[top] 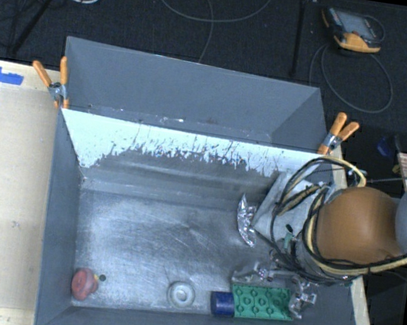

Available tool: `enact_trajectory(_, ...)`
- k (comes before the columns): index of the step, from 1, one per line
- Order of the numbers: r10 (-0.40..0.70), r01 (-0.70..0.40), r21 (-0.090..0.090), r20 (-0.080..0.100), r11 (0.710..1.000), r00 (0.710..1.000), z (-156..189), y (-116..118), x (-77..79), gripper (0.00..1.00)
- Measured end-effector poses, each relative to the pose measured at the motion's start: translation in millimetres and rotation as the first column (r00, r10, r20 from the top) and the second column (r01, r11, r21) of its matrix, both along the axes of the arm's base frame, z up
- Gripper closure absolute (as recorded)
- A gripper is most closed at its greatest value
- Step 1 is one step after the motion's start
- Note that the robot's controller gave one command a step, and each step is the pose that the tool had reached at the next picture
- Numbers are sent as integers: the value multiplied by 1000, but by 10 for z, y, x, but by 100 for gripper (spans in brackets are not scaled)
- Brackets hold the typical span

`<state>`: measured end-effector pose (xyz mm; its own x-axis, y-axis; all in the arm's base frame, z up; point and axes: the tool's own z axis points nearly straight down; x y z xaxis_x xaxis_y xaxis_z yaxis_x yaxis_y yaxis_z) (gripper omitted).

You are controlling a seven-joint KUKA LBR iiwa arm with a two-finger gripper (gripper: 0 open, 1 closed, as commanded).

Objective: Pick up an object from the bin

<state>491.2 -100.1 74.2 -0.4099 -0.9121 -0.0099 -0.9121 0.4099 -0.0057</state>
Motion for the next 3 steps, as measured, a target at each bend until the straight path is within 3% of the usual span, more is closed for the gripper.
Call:
enact_trajectory(1,111,-111,-11,3,994,994,-6,168,-142,0)
enact_trajectory(2,114,-114,-12,2,993,993,-2,163,-142,100)
enact_trajectory(3,109,-109,-6,-5,994,994,59,170,-128,100)
